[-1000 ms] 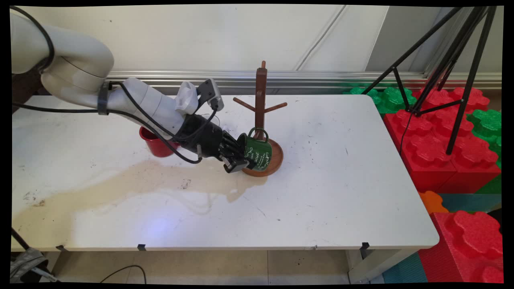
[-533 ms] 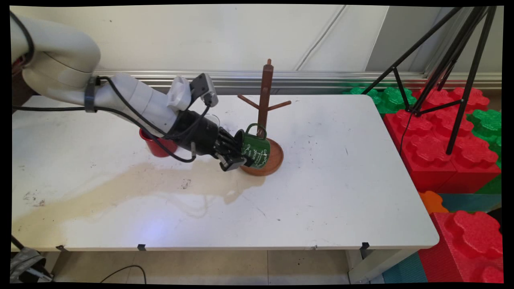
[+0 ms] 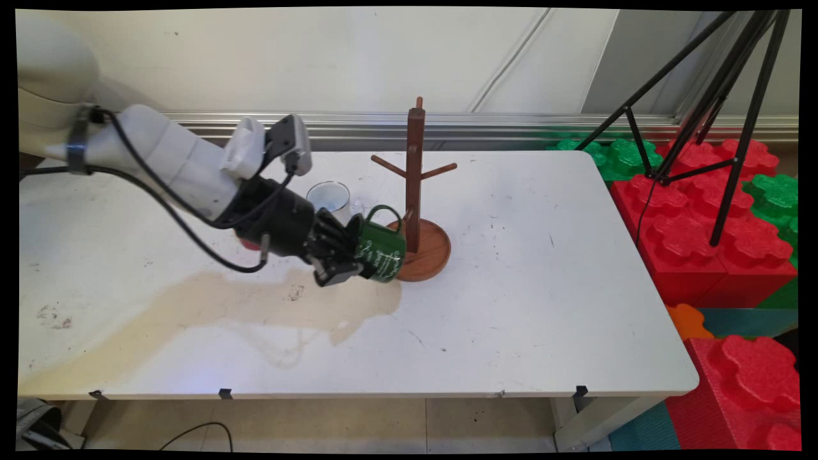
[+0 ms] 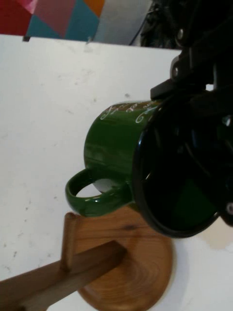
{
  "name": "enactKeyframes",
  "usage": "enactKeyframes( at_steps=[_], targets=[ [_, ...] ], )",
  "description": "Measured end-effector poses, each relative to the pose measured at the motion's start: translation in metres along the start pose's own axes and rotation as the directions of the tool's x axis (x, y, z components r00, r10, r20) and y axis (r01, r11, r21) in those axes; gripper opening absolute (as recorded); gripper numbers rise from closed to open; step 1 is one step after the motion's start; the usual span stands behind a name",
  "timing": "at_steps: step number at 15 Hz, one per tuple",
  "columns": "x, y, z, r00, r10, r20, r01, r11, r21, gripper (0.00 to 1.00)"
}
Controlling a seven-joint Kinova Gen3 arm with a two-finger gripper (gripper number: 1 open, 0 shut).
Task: Place the picked object on the table
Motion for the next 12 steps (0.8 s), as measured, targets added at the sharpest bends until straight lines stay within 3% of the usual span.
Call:
enactKeyframes(
  at_steps=[6,12],
  targets=[
    [0.001,0.015,-0.037,0.992,0.025,0.122,-0.029,0.999,0.031,0.00],
    [0.004,0.010,-0.050,0.964,0.068,0.258,-0.086,0.995,0.056,0.00]
  ],
)
